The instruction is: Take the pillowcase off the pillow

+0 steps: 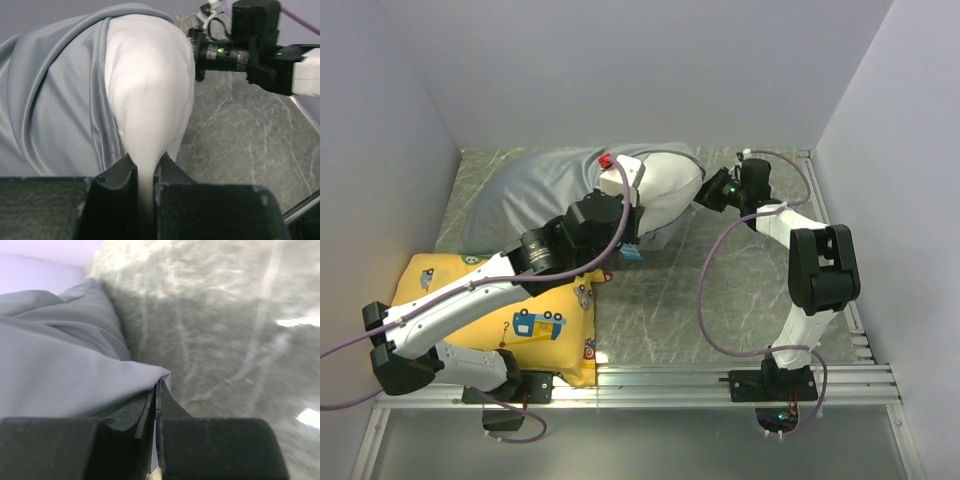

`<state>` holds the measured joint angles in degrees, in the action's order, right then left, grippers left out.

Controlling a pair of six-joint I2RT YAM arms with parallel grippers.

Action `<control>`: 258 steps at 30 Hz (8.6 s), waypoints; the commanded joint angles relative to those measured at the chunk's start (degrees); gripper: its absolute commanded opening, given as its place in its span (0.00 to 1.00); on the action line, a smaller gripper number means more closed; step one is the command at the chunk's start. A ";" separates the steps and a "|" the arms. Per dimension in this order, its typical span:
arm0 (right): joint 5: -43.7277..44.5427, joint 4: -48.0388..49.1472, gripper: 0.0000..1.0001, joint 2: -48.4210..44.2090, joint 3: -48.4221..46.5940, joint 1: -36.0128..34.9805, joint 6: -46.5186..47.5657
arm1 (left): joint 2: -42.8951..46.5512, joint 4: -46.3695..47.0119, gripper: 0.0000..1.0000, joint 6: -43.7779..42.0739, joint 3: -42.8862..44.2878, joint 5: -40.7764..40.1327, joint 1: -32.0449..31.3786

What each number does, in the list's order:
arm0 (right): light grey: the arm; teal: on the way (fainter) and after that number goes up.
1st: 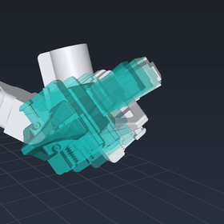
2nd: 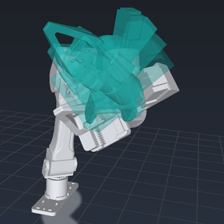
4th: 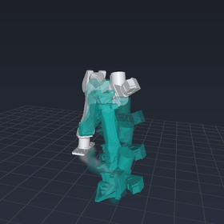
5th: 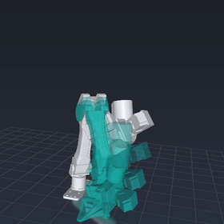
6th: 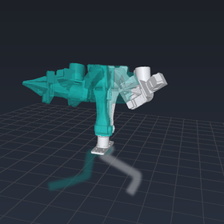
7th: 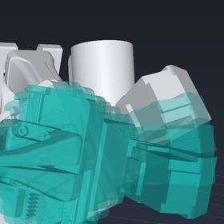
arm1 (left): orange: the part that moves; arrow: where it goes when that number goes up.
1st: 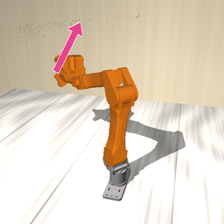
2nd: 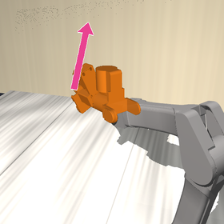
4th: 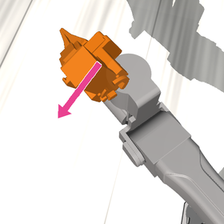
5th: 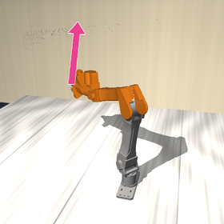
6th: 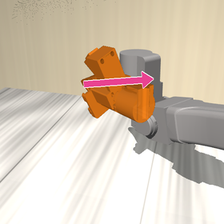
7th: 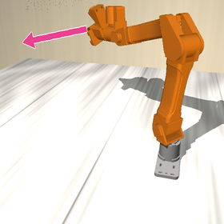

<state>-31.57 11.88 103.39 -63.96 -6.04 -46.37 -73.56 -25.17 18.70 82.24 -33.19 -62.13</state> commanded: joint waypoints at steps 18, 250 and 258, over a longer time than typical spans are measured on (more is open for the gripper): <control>-8.86 31.61 0.60 4.18 -0.29 1.91 -10.49 | 8.52 3.64 0.00 -1.56 8.20 13.41 -0.80; 35.70 6.67 0.00 -28.42 39.27 -32.63 9.54 | -29.79 3.46 0.83 -11.05 23.93 33.45 20.03; 36.58 4.91 0.00 -29.30 38.65 -32.63 10.16 | -35.16 -0.49 0.76 -13.42 28.86 33.37 20.20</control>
<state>6.11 34.30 71.22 -27.77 -37.98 -35.31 -108.20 -23.53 7.57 108.51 -1.15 -41.91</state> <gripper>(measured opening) 0.023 0.767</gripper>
